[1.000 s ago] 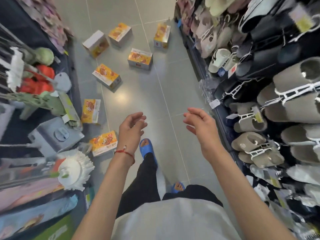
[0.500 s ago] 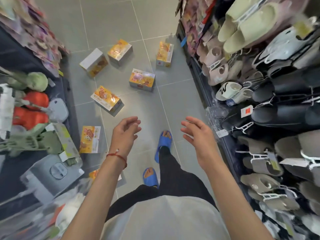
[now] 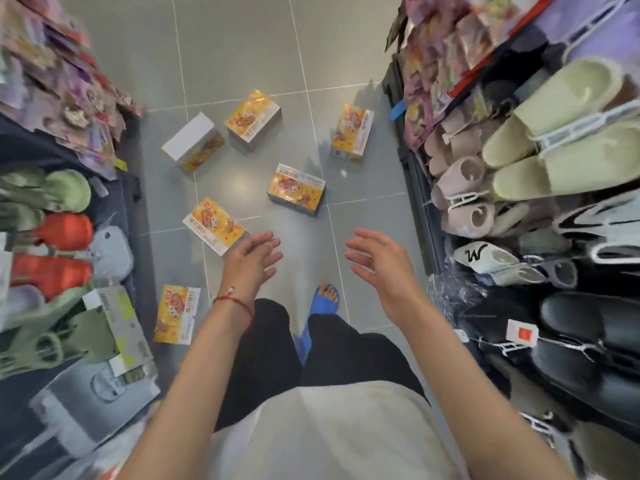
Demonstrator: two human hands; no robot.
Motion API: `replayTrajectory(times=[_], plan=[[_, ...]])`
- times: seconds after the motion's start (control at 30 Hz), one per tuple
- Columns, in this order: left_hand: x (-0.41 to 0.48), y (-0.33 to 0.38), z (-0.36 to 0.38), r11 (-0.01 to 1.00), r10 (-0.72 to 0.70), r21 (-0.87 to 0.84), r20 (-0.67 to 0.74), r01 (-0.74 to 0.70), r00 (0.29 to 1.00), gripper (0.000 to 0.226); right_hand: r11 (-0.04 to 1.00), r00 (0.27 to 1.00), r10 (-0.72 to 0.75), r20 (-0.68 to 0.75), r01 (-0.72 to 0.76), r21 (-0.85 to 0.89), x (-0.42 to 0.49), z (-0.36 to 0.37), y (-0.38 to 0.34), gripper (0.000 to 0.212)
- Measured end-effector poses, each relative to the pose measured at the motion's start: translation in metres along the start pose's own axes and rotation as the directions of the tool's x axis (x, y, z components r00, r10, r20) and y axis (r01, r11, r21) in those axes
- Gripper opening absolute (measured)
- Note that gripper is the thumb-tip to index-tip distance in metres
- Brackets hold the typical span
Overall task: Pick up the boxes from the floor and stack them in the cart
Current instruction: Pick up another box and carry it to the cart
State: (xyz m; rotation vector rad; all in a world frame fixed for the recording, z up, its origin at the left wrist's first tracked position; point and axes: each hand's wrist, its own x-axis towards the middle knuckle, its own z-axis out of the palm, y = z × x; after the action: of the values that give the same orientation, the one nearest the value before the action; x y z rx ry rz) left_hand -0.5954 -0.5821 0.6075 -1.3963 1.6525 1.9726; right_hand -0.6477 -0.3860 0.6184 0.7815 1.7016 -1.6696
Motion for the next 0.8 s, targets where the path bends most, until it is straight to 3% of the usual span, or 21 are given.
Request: replayTrajectory(times=[0.23,0.53,0.67,0.8], plan=[[0.092,0.071,0.022,0.995,-0.094,-0.023,0.013,0.095,0.995,0.014,0.995,0.998,0.054,-0.017,-0.055,-0.079,0.092,0.04,-0.068,0.03],[0.243,0.138,0.037,0.968,-0.239,0.094,0.076,0.231,0.968,0.016,0.989,0.971,0.14,-0.195,-0.148,-0.024,0.217,0.105,-0.092,0.023],[0.314,0.135,0.043,0.953,-0.286,0.105,0.017,0.283,0.958,0.017,0.981,0.952,0.191,-0.24,-0.195,0.007,0.281,0.125,-0.079,0.026],[0.386,0.1,0.059,0.911,-0.362,0.22,0.013,0.35,0.932,0.014,0.978,0.944,0.169,-0.282,-0.196,-0.072,0.353,0.137,-0.048,0.022]])
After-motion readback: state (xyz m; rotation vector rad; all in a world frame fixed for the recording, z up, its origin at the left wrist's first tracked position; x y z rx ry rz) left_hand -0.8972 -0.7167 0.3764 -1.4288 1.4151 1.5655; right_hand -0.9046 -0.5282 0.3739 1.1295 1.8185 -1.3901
